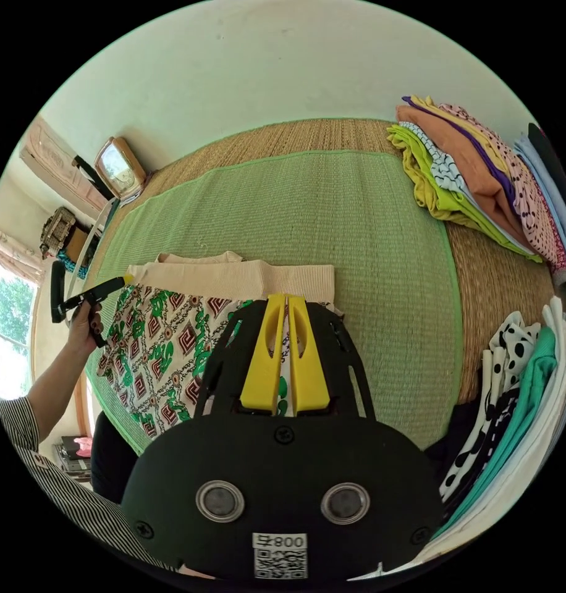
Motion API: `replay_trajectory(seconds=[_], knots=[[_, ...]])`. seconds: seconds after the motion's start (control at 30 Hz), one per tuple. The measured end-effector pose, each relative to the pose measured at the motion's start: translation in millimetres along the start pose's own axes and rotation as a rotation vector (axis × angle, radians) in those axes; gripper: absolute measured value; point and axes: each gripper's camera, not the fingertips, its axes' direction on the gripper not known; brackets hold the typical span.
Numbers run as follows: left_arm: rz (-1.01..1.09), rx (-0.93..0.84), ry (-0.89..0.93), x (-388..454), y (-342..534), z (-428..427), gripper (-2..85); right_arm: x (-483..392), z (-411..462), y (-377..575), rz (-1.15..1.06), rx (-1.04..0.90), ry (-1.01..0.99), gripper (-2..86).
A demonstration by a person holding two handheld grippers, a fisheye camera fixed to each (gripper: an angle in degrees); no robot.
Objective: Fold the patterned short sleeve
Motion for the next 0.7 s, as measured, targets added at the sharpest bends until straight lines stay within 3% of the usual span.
replay_trajectory(seconds=[0.33, 0.7], knots=[[-0.004, 0.013, -0.041, -23.9, 14.8, 0.6, 0.4, 41.3, -11.8, 14.4, 0.08, 0.013, -0.065, 0.1], [-0.098, 0.087, 0.125, -57.3, 116.5, -37.8, 2.0, 56.6, -75.0, 95.7, 0.046, 0.023, -0.038, 0.4]])
